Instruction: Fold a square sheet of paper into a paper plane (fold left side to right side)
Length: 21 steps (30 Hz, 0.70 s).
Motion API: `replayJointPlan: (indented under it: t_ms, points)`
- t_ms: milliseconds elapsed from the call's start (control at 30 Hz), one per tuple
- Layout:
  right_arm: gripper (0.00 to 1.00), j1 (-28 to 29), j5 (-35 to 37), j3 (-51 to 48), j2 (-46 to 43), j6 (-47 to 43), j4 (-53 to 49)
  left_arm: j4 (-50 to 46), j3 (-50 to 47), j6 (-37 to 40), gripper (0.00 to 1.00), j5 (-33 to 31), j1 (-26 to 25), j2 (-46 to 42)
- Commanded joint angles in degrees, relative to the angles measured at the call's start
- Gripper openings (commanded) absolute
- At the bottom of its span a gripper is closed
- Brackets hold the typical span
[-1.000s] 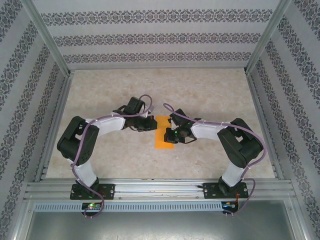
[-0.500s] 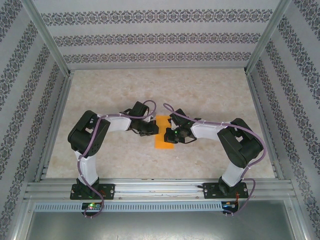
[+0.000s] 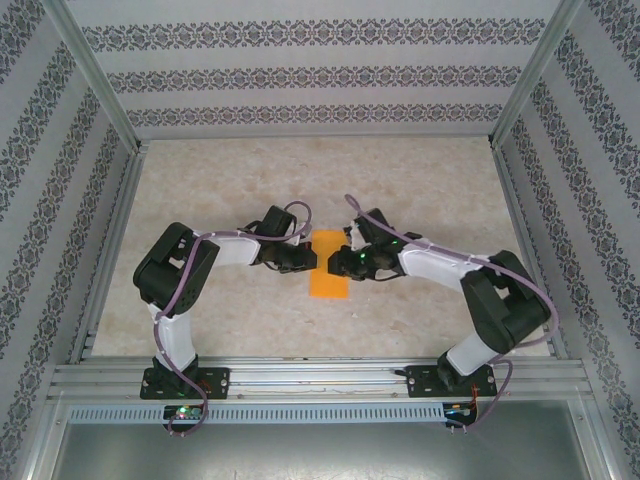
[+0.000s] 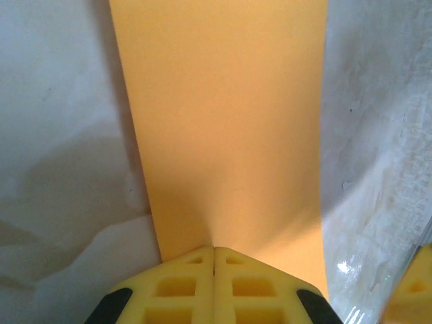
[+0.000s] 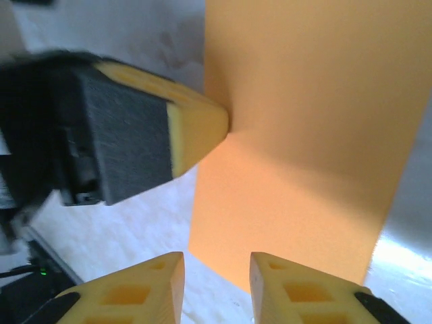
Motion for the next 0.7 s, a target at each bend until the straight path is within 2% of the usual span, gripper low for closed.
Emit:
replayJointPlan:
  t_ms: [0,233,667]
  points:
    - [0.34,-2.64,-3.61,-3.65,-2.31,-1.1,-3.35,-1.77,-3.52,-1.58,0.0,-3.46,-0.99,0.15]
    - [0.42,-4.12,-4.84,-8.9,-4.13,0.66,-2.95,-0.22,-5.22,-2.67,0.0,-3.55,-1.09,-0.73]
    - [0.4,-3.08,-7.62,-9.93,0.6,3.5,3.12,-0.26,-5.01,-2.5,0.0,-3.15,-1.15,-0.34]
